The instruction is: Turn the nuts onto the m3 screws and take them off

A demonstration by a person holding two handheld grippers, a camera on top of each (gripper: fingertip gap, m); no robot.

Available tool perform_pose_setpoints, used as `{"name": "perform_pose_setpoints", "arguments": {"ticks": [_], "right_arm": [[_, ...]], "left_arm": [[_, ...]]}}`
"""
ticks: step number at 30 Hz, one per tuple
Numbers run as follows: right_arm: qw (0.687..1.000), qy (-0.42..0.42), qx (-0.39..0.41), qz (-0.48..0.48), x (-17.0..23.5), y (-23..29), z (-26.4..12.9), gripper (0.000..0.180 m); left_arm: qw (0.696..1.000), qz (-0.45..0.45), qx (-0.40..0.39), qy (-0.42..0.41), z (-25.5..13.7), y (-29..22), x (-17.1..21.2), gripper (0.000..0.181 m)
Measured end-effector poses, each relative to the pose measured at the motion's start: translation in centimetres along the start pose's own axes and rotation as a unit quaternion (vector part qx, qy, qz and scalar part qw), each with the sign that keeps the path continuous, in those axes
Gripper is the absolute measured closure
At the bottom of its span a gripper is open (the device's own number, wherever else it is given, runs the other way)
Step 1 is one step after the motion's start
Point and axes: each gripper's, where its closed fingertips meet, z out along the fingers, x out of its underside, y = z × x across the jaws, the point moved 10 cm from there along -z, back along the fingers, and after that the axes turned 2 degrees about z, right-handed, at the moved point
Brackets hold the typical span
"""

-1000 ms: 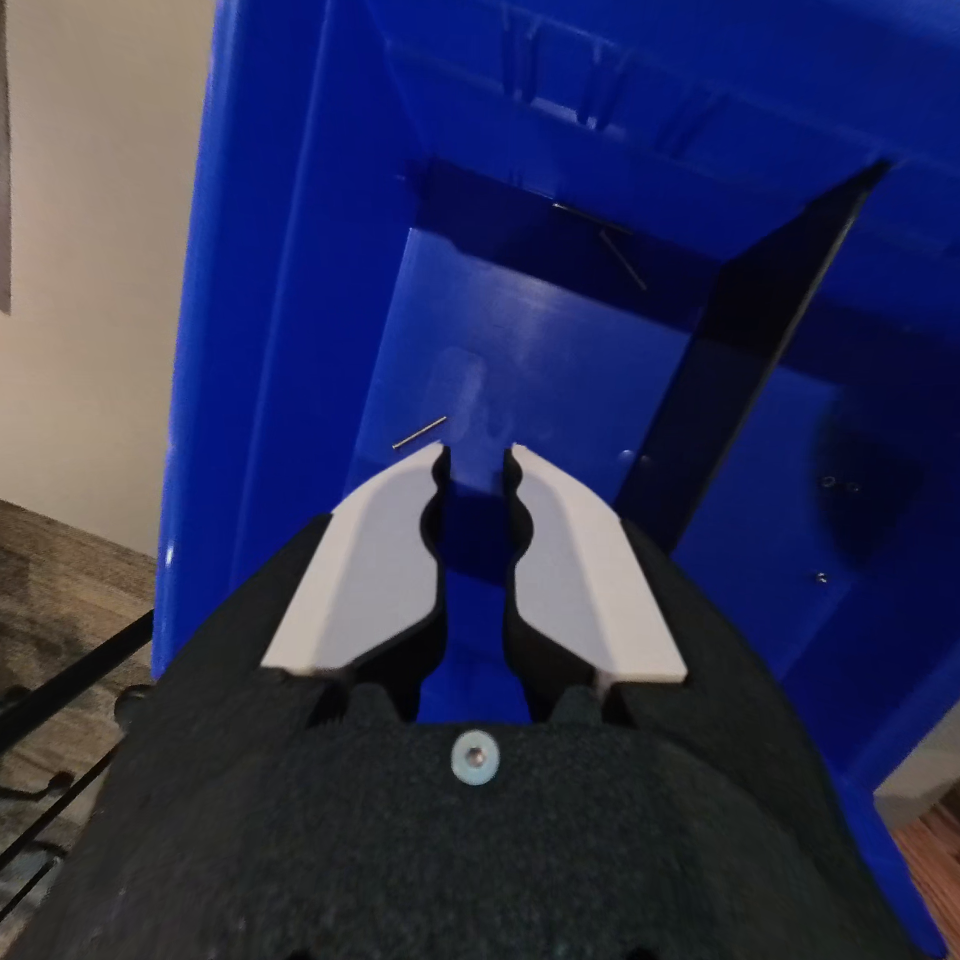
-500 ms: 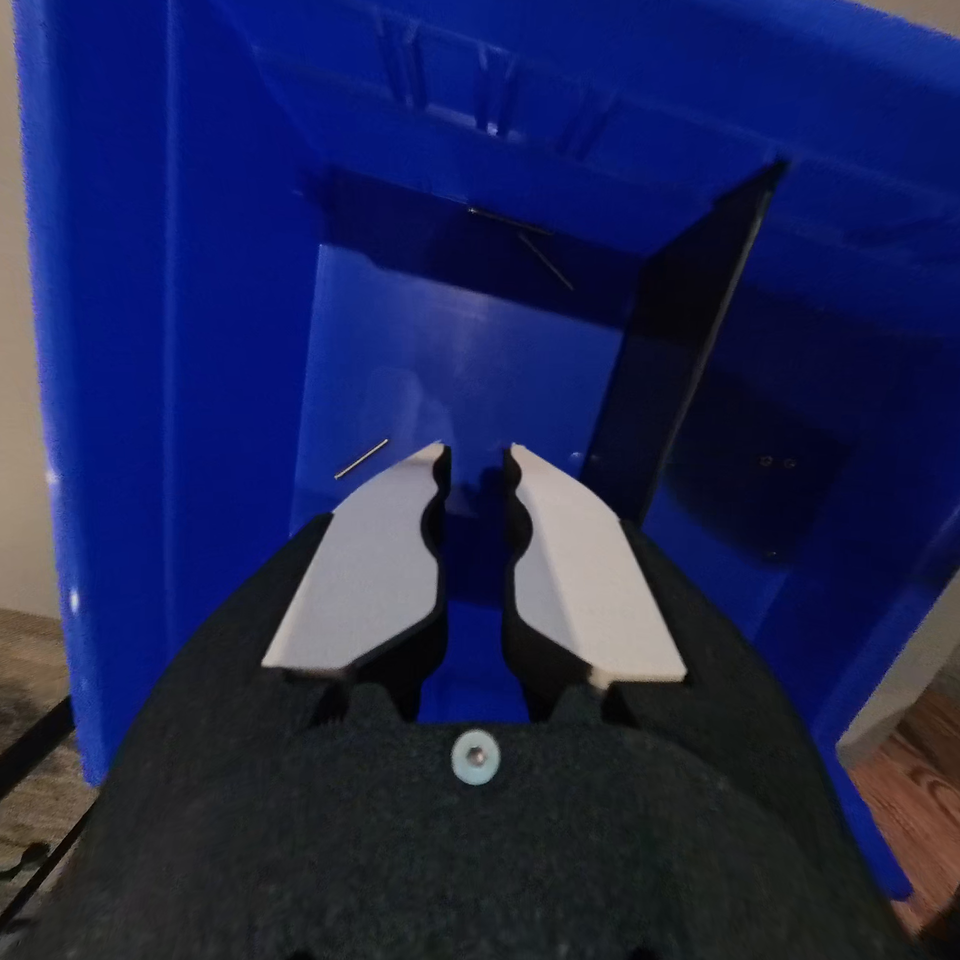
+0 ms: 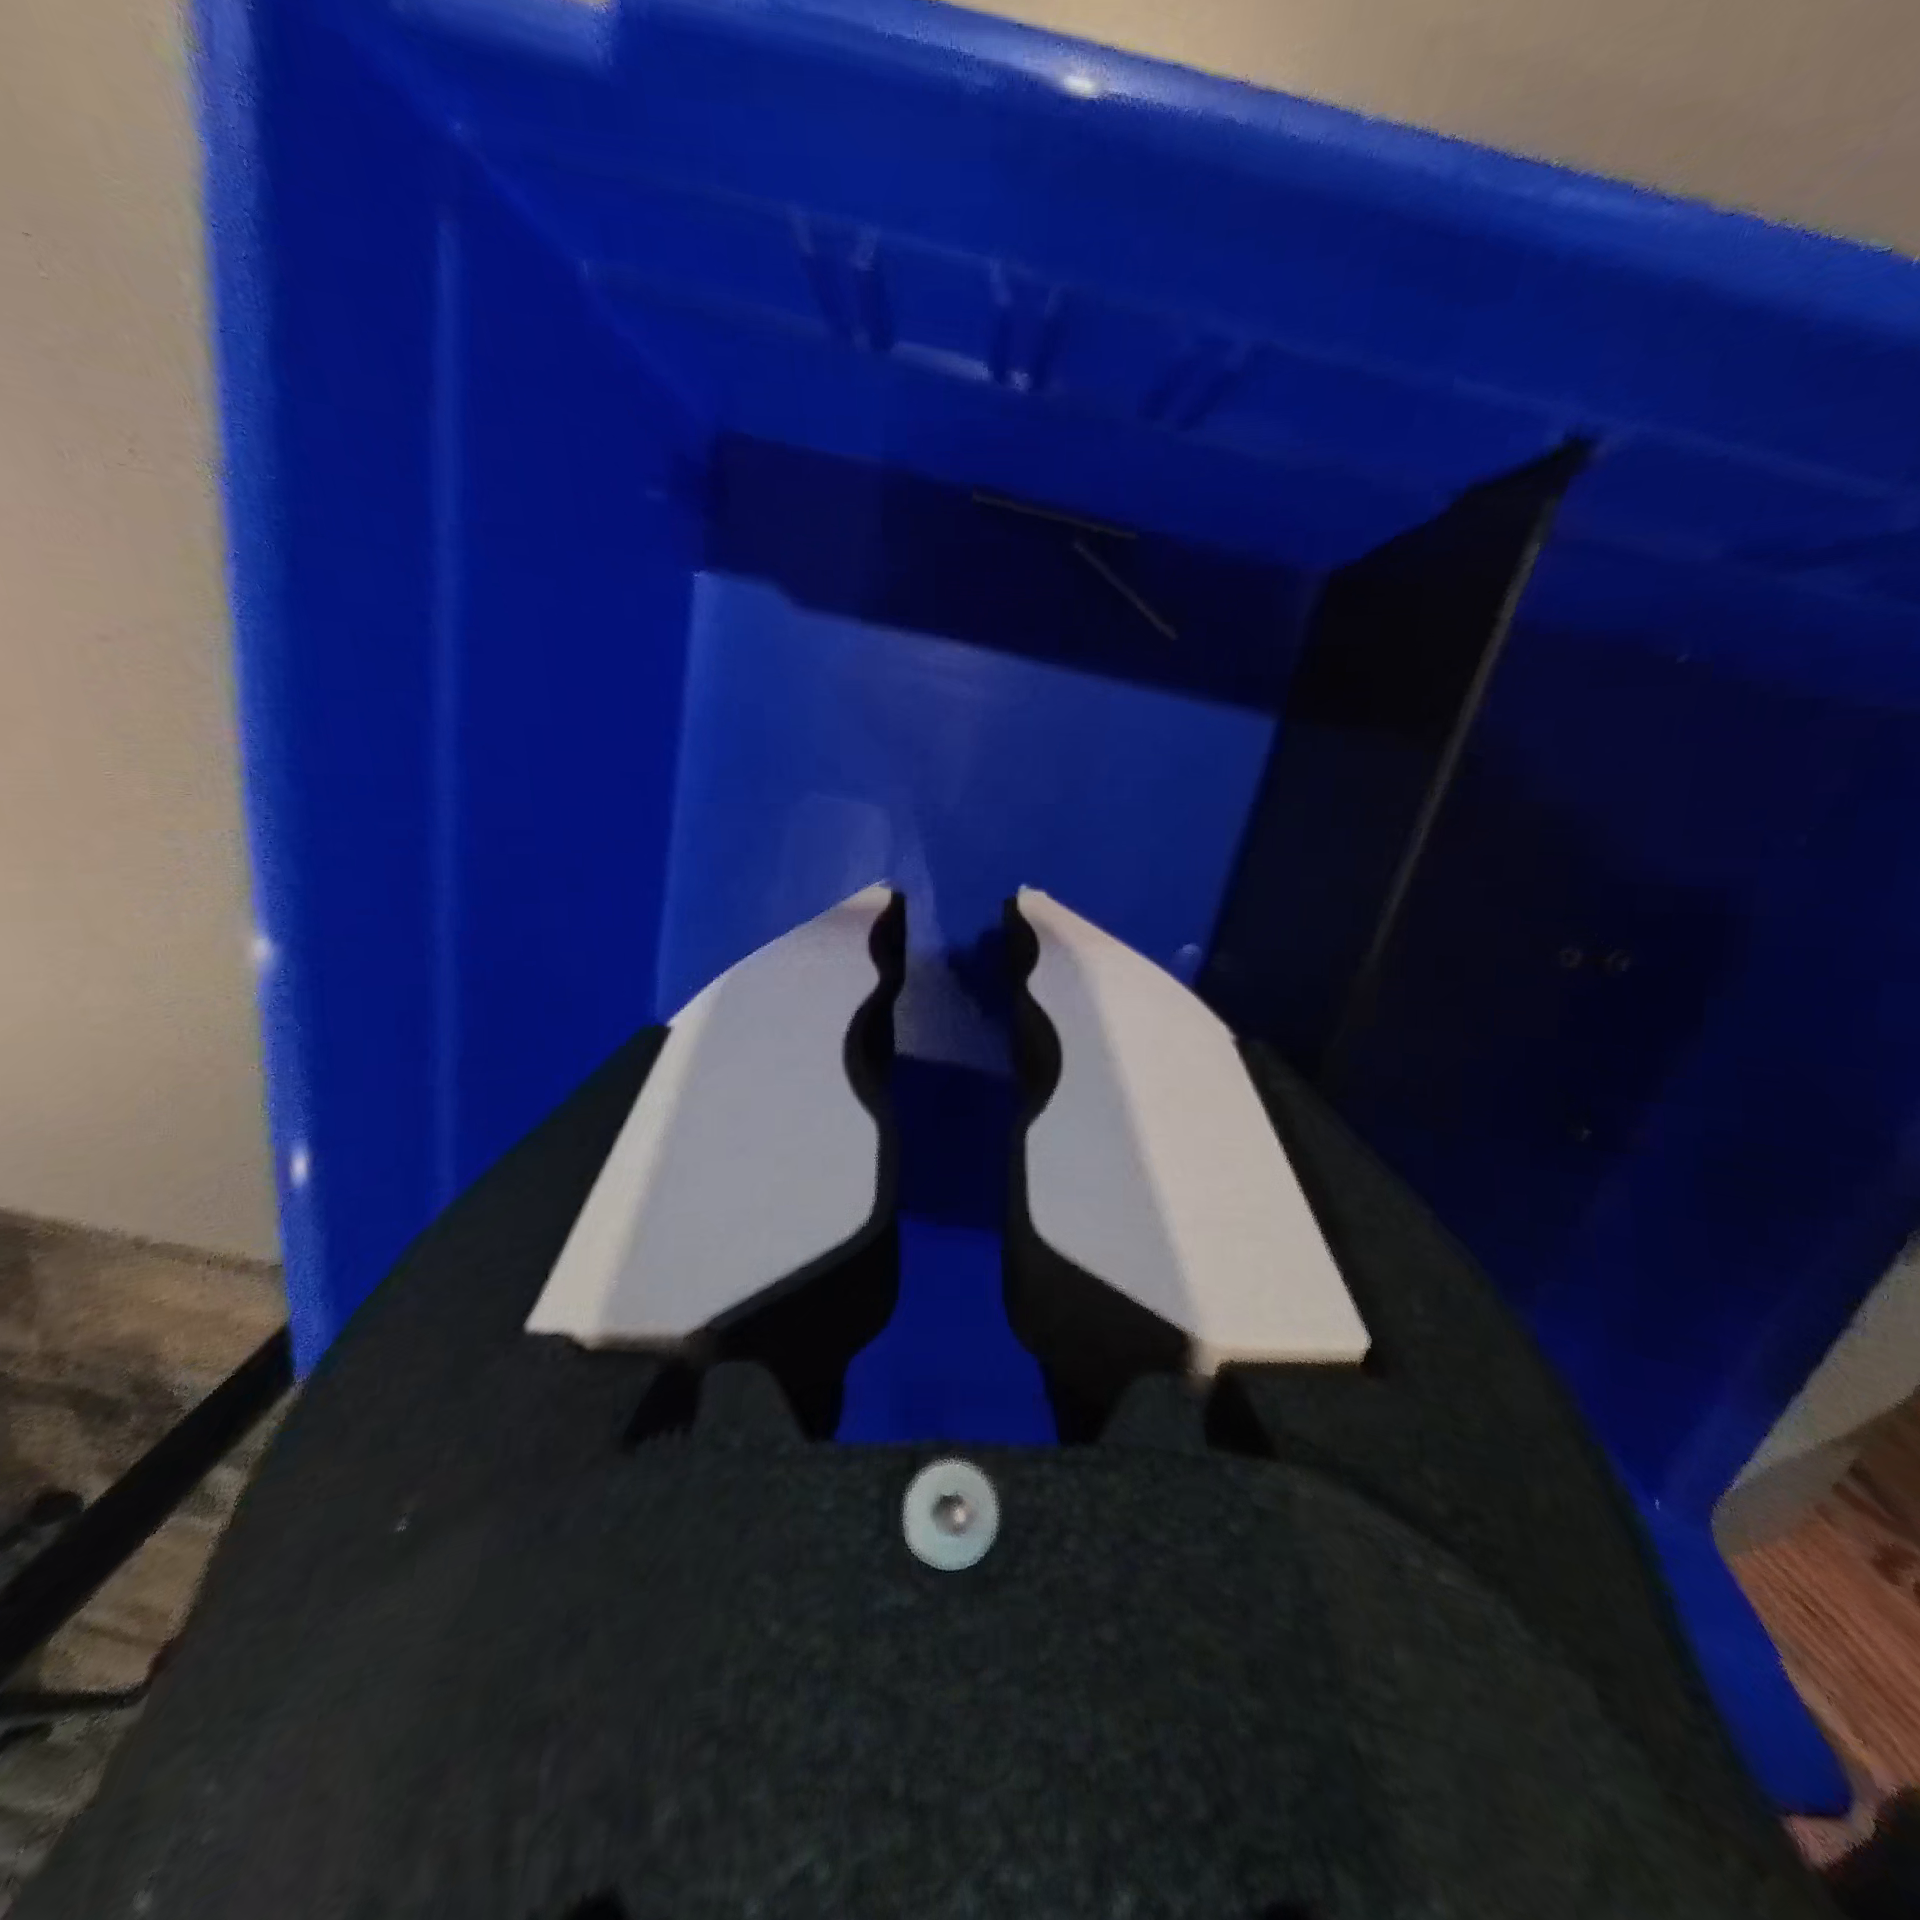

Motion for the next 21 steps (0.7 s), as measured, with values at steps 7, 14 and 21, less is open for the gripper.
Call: {"name": "perform_pose_setpoints", "arguments": {"ticks": [7,14,21], "right_arm": [[1.0,-0.008,-0.004,0.0,0.0,0.1,-0.4,0.103],[1.0,-0.016,-0.014,0.002,0.0,0.1,-0.7,0.103],[1.0,-0.025,-0.011,0.01,0.3,-0.2,-1.6,0.103]], "left_arm": [[0.995,-0.071,-0.05,0.045,-0.4,1.1,1.8,0.164],[0.995,-0.027,-0.044,0.085,0.3,1.9,2.2,0.165],[0.991,0.045,-0.026,0.127,1.8,2.4,1.1,0.165]]}}
